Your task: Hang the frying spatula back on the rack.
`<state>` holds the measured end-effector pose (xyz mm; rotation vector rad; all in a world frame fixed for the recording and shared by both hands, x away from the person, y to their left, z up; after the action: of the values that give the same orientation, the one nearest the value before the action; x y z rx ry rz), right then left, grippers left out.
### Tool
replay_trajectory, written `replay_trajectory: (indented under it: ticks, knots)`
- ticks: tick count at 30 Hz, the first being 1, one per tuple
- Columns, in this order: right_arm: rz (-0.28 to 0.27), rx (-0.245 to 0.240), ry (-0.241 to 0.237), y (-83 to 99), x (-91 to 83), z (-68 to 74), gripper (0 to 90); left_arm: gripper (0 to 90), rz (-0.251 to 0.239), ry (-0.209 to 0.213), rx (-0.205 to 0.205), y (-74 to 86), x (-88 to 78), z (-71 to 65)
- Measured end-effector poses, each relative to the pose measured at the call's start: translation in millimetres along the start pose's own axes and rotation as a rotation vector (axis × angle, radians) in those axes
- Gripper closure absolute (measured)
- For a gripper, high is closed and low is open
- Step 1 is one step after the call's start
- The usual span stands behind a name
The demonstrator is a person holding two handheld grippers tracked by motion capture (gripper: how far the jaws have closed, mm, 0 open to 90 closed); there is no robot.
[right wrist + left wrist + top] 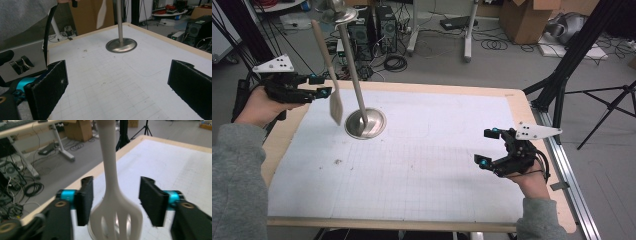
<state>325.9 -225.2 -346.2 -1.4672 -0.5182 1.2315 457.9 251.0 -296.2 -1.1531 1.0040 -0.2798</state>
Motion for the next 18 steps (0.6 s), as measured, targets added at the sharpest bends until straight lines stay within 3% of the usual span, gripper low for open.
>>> replay_trajectory:
  ticks: [3, 5, 6, 12, 18]
  knots:
    - [0.007, -0.006, -0.001, 0.3, 0.7, 1.7, 1.8, 31.3, -0.015, -0.004, 0.0, 0.1, -3.3, -2.3]
    - [0.007, -0.006, -0.002, 0.1, 1.0, 2.1, 1.8, 27.9, -0.037, 0.015, -0.016, -1.4, -6.8, -5.7]
    - [0.008, -0.004, -0.003, 0.1, 1.3, 2.7, 1.8, 18.4, -0.043, 0.019, -0.011, -1.6, -7.7, -7.0]
    - [0.019, -0.008, -0.004, 0.8, 3.0, 3.0, 1.8, 14.0, -0.068, 0.051, 0.014, 0.6, -16.5, -17.5]
    - [0.028, -0.013, -0.008, 0.7, 5.9, 4.2, 1.8, 13.7, -0.074, 0.028, 0.04, 8.3, -19.1, -26.0]
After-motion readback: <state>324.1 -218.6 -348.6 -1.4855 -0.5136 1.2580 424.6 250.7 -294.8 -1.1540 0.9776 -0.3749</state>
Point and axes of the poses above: each handheld gripper's, and its own axes: x roughly forward along the jaws, y roughly out of its underside, z roughly to its left, the point moved 8 cm from there along x, roughly forward along the jaws, and after that the axes turned 8 degrees about z, right-handed, at the moved point
